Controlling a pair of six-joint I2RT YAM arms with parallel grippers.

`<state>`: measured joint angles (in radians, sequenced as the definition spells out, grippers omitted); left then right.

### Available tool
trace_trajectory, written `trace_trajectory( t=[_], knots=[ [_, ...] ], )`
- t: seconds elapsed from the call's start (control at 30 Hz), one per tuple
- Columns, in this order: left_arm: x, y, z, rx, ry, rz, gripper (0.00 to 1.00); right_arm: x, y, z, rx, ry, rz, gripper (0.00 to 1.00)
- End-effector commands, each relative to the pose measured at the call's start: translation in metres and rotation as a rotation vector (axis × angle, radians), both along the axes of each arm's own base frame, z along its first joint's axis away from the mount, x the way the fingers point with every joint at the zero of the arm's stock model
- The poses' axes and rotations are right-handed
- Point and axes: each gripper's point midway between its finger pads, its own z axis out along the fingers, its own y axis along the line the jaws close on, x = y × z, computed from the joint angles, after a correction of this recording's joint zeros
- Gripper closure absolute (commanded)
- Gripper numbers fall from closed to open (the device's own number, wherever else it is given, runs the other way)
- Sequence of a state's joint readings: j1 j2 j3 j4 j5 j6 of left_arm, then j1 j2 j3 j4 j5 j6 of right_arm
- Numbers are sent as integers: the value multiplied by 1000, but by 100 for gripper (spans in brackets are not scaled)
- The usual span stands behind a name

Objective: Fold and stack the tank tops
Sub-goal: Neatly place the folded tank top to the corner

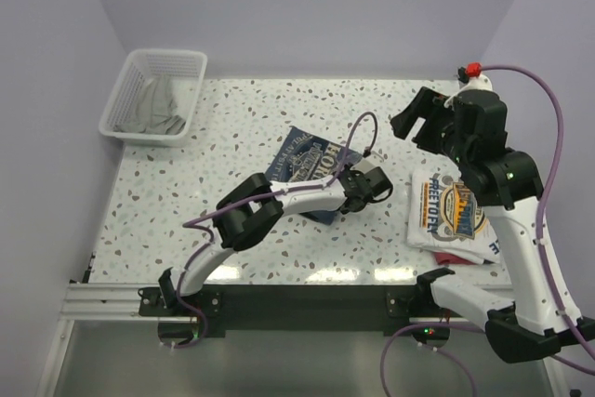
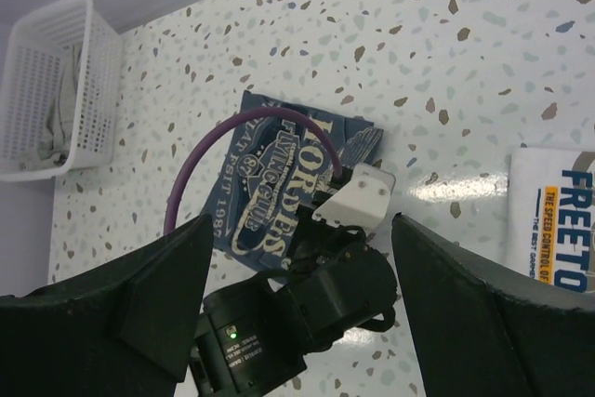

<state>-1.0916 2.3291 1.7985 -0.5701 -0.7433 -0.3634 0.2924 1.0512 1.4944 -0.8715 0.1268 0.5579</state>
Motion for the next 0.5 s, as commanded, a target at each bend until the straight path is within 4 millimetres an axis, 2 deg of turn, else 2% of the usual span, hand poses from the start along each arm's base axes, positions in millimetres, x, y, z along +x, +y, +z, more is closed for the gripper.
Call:
trace_trajectory(
  t=[0.0, 0.07, 0.1, 0.17, 0.2, 0.27, 0.3, 0.47],
  knots=[
    [2, -15, 10, -54, 24, -36, 89, -16, 2, 27, 32, -56, 37, 19],
    [-4, -28, 16, -111, 77, -72, 98, -22, 2, 33, 34, -65, 46, 19],
    [-4, -37, 27, -165, 93, -86, 100, -26, 2, 35, 40, -71, 51, 19],
    [-15, -59, 39, -294, 166, -123, 100, -33, 1, 39, 50, -83, 55, 19],
    [-17, -67, 54, -354, 176, -135, 100, -36, 1, 40, 57, -89, 56, 19],
    [-28, -85, 67, -468, 231, -150, 100, -43, 2, 42, 66, -92, 70, 19],
    [-29, -91, 80, -520, 241, -149, 100, -45, 1, 43, 69, -94, 69, 19],
    [-49, -126, 116, -826, 357, -140, 100, -55, 1, 46, 81, -99, 81, 19]
  ],
)
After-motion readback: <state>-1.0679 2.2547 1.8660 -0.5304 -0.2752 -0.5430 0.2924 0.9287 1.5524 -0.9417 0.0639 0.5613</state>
